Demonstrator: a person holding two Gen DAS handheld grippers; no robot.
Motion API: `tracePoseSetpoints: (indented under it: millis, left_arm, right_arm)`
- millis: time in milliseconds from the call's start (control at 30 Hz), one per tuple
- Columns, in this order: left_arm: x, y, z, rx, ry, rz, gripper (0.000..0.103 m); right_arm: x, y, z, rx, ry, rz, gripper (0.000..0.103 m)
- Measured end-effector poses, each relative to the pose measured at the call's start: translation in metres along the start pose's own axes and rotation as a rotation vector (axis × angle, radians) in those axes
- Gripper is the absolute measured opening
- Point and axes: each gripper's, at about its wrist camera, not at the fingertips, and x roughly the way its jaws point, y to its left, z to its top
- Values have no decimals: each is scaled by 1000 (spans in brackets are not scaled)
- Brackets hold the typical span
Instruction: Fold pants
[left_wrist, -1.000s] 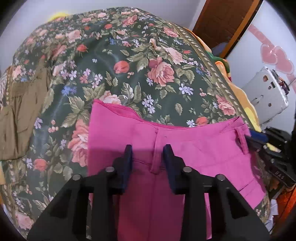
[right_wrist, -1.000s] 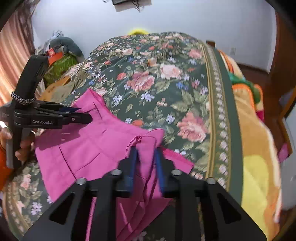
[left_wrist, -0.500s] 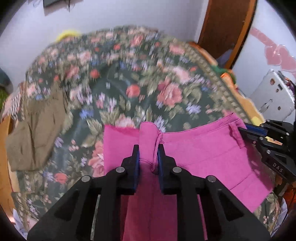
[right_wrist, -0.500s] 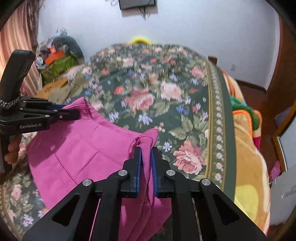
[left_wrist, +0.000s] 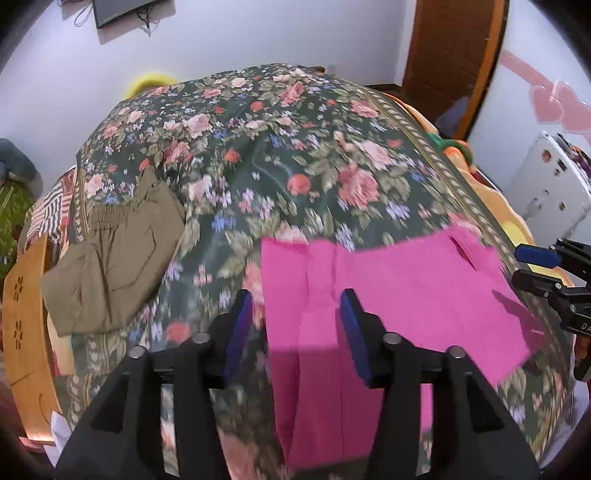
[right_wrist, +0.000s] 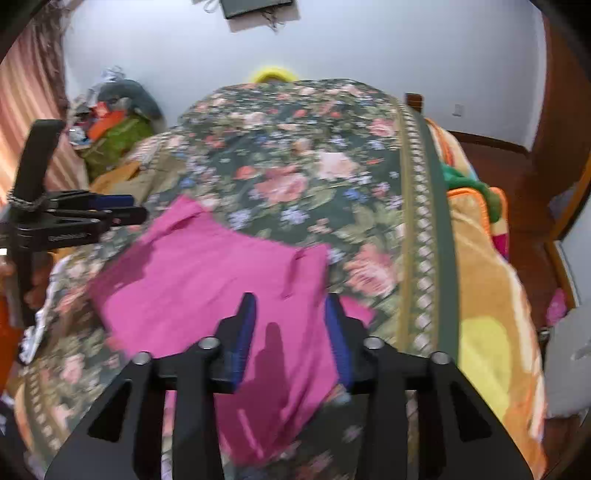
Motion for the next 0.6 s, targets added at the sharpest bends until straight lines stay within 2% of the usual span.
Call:
tracePoseSetpoints:
  millis: [67,200,267,367,467,600]
  left_arm:
    - [-2,-2,-16,6,16,-7,60]
    - [13,-2,-54,9,99,38,62]
    - [7,5,-70,-28,69,33,66]
    - [-7,19,-80,-79,72,55,66]
    - [-14,30,-88,-107,78,64,66]
    - [-28,36,-80,-118,42,69,66]
  right_arm:
    - [-1,12,-13,-12,19,25,40]
    - [14,17,-38,-8,95,24,40]
    - [13,12,-50,22,95,33,40]
    - [3,3,-55,67,89,39,40]
    - [-6,-4,-59,81,90,1,40]
    - [-17,-20,-64,150,87,12,40]
